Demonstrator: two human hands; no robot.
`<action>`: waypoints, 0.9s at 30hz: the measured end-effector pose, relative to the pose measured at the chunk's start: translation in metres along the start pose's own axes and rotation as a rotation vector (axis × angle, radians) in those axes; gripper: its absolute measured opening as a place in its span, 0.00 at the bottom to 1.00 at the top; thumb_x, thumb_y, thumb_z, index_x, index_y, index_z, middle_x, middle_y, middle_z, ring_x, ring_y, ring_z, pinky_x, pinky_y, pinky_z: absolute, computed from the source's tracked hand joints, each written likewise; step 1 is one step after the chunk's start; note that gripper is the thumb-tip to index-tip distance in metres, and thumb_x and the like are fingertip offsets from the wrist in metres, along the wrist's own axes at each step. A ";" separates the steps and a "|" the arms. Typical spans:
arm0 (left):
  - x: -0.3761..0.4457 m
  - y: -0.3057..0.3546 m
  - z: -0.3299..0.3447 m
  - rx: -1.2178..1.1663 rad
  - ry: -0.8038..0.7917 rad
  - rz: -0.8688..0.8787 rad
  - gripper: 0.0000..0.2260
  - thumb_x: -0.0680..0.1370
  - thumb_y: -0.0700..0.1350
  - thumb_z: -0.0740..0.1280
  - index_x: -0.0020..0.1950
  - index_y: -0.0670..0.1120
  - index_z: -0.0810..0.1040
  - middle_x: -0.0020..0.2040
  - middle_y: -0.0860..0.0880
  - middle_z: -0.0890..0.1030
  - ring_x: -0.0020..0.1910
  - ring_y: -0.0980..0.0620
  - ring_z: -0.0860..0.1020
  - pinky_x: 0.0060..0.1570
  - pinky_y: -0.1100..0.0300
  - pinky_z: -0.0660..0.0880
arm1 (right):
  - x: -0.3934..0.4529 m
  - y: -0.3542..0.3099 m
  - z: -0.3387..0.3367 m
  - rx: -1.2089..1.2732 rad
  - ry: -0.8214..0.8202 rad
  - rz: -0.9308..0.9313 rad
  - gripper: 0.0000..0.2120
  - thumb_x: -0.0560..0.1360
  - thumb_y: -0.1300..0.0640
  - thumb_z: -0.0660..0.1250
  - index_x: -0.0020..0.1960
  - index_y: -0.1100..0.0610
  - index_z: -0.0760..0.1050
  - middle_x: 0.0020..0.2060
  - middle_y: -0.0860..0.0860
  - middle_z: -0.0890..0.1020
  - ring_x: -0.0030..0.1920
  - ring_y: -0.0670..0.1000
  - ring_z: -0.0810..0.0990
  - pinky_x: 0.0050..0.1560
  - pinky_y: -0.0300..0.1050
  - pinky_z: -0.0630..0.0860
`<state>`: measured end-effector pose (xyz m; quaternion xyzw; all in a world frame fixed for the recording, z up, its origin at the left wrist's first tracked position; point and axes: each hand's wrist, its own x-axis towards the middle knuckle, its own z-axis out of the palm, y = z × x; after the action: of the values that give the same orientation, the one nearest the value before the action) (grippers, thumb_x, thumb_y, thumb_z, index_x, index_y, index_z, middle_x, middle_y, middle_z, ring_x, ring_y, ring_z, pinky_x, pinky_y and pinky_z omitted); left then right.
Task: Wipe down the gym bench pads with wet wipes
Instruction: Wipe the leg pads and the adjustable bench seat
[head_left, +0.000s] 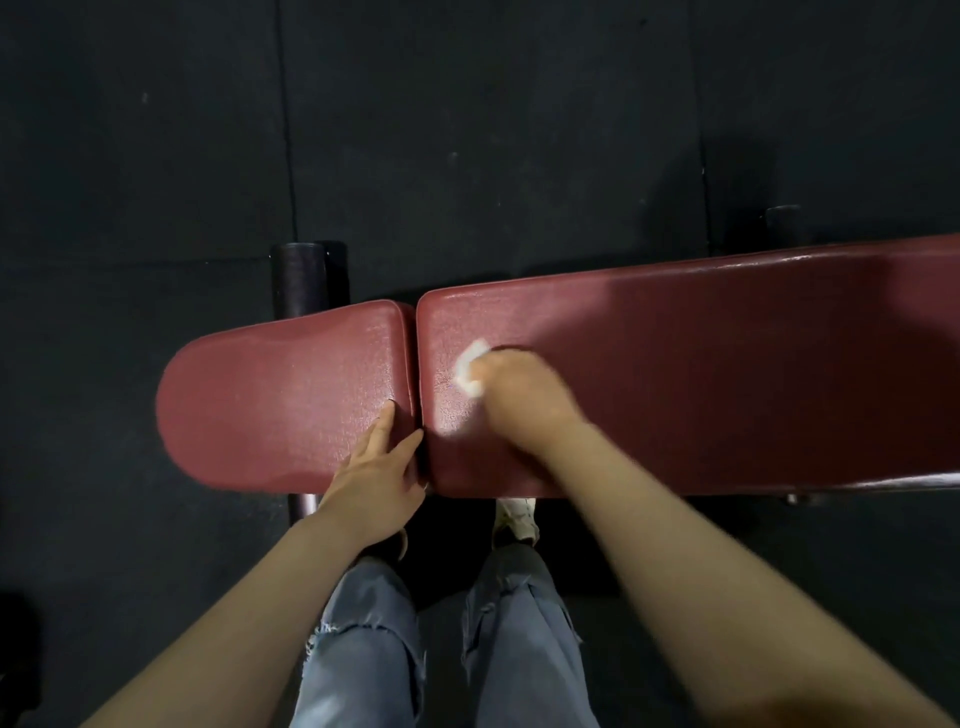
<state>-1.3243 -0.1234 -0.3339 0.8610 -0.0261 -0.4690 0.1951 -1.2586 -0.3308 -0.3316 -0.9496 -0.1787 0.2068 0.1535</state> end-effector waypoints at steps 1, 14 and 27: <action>0.001 0.001 0.001 -0.014 -0.015 -0.006 0.31 0.79 0.49 0.63 0.80 0.53 0.56 0.80 0.50 0.34 0.80 0.47 0.42 0.77 0.47 0.55 | -0.017 0.028 -0.013 -0.031 0.060 0.095 0.07 0.70 0.64 0.64 0.45 0.58 0.80 0.40 0.58 0.83 0.40 0.62 0.81 0.39 0.52 0.76; 0.000 -0.007 0.015 0.069 0.034 0.061 0.36 0.78 0.48 0.63 0.81 0.54 0.48 0.78 0.48 0.30 0.79 0.45 0.37 0.76 0.44 0.56 | -0.025 0.008 0.009 0.030 0.398 0.690 0.14 0.72 0.62 0.58 0.53 0.56 0.78 0.47 0.56 0.83 0.48 0.60 0.81 0.49 0.48 0.75; 0.001 -0.007 0.019 0.109 0.061 0.053 0.34 0.80 0.51 0.62 0.81 0.53 0.48 0.79 0.48 0.30 0.79 0.44 0.37 0.77 0.45 0.51 | -0.166 0.127 -0.070 -0.031 0.563 0.973 0.17 0.73 0.60 0.55 0.55 0.63 0.78 0.50 0.66 0.81 0.51 0.67 0.79 0.54 0.55 0.72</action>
<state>-1.3407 -0.1230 -0.3464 0.8832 -0.0684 -0.4353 0.1609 -1.3333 -0.5257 -0.2613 -0.9432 0.3250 -0.0101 0.0682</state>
